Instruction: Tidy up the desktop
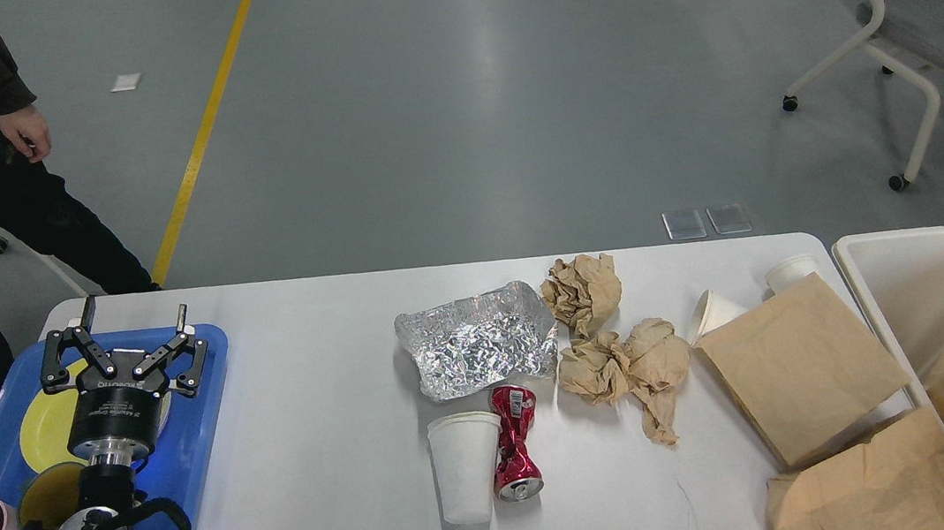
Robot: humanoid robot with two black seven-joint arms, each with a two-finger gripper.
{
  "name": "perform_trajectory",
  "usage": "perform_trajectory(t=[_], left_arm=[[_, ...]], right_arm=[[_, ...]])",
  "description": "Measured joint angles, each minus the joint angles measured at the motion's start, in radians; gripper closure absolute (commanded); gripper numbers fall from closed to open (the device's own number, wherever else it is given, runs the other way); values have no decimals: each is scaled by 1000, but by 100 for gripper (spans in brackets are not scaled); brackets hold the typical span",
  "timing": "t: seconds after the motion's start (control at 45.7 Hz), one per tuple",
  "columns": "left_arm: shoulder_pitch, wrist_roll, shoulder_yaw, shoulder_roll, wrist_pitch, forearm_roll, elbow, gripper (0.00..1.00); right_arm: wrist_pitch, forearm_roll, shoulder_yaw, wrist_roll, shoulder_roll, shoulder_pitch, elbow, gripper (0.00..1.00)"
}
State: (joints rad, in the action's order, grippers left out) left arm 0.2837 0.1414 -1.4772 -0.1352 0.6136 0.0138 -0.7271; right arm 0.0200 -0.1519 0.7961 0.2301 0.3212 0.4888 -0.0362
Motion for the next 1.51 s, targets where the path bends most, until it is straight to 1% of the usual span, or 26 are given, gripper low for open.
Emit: perform_trajectory(t=[0.022, 0.044, 0.197, 0.284, 0.525, 0.656, 0.809, 0.853, 0.962, 1.093, 1.203, 1.312, 1.378, 1.443, 1.509], left_arm=[[0, 0, 0, 0, 0, 0, 0, 4], [0, 0, 0, 0, 0, 0, 0, 4], [0, 0, 0, 0, 0, 0, 0, 4], [1, 0, 0, 0, 0, 0, 0, 4], [1, 0, 0, -1, 0, 0, 0, 4], [1, 0, 0, -1, 0, 0, 0, 4], [1, 0, 0, 0, 0, 0, 0, 4], [1, 0, 0, 0, 0, 0, 0, 4], [1, 0, 0, 0, 0, 0, 0, 4], [1, 0, 0, 0, 0, 0, 0, 4], [1, -1, 0, 0, 0, 0, 0, 4], [1, -1, 0, 0, 0, 0, 0, 4], [1, -1, 0, 0, 0, 0, 0, 4], [1, -1, 0, 0, 0, 0, 0, 4], [1, -1, 0, 0, 0, 0, 0, 4]], right_arm=[[3, 0, 1, 0, 0, -1, 0, 13], [10, 0, 3, 0, 2, -2, 0, 0], [90, 0, 4, 0, 11, -1, 2, 0], [111, 0, 1, 0, 12, -4, 6, 0], [114, 1, 2, 0, 42, 12, 37, 0], [82, 9, 7, -2, 65, 54, 85, 0], [-45, 31, 15, -1, 152, 191, 225, 0], [-101, 60, 26, -2, 191, 264, 292, 0], [-185, 136, 77, 0, 255, 421, 428, 0], [-293, 184, 201, 7, 301, 660, 609, 0], [-436, 190, 334, 10, 289, 864, 717, 0], [-617, 190, 442, 12, 227, 1057, 810, 0], [-713, 190, 472, 12, 201, 1168, 866, 0], [-781, 190, 487, 13, 184, 1278, 945, 0], [-821, 188, 499, 13, 157, 1388, 1039, 0]])
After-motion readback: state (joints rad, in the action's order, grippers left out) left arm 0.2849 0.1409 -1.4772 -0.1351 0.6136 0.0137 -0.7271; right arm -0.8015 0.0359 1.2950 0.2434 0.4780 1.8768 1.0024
